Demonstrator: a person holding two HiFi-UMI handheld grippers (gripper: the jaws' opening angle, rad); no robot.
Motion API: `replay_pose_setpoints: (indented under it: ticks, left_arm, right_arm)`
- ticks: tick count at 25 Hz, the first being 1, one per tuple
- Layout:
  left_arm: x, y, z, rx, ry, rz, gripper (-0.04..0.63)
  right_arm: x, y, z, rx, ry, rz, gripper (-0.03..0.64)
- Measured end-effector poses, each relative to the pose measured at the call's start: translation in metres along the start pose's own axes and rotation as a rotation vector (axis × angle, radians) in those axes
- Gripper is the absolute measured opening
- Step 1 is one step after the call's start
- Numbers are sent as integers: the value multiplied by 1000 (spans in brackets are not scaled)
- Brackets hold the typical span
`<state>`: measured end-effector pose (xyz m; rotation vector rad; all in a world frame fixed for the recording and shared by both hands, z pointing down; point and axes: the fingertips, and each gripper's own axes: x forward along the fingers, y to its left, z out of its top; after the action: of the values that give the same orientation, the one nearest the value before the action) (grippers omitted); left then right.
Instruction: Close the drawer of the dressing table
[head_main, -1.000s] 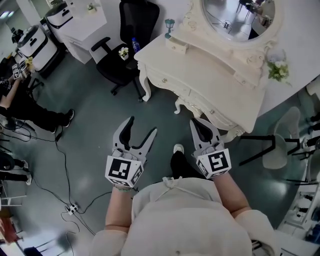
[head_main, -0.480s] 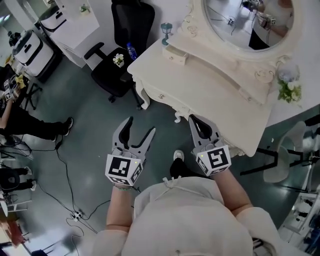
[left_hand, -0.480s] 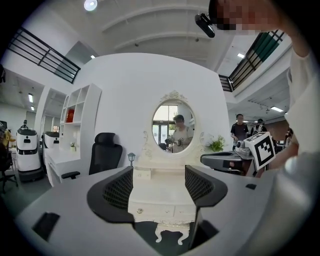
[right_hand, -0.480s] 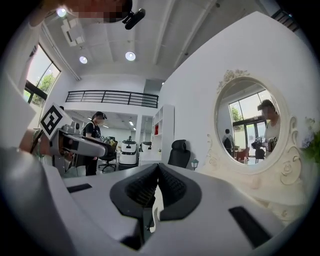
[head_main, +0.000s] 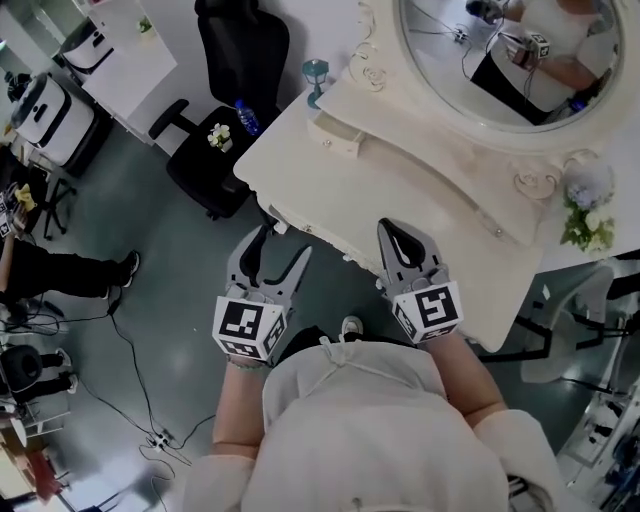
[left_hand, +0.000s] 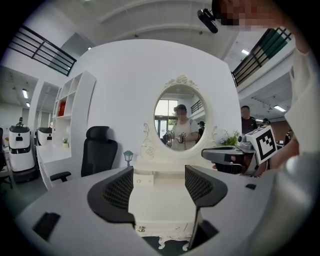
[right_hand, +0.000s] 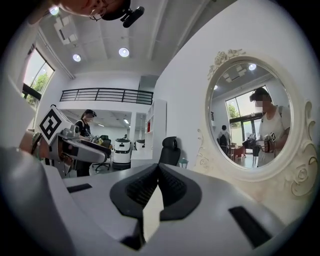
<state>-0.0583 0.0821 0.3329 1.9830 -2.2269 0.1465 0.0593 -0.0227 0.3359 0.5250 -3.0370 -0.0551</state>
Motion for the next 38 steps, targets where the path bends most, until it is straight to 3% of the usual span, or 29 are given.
replay_pose_setpoints:
  ticks: [10,18,24,38]
  left_arm:
    - [103,40,-14,-10,70,-125,322]
    - [201,85,-31,27,188,-296,322]
    - [254,106,-71,53,305,-409,322]
    - [339,107,-173,-16,482,-491,319]
  right_arm:
    - [63,-56,-21,12,54,-111,5]
    - [121,-101,-46,75,105,-305,5]
    - [156,-120,-78,132,152,-429,6]
    - [191,-148,-165,227,289,-563,6]
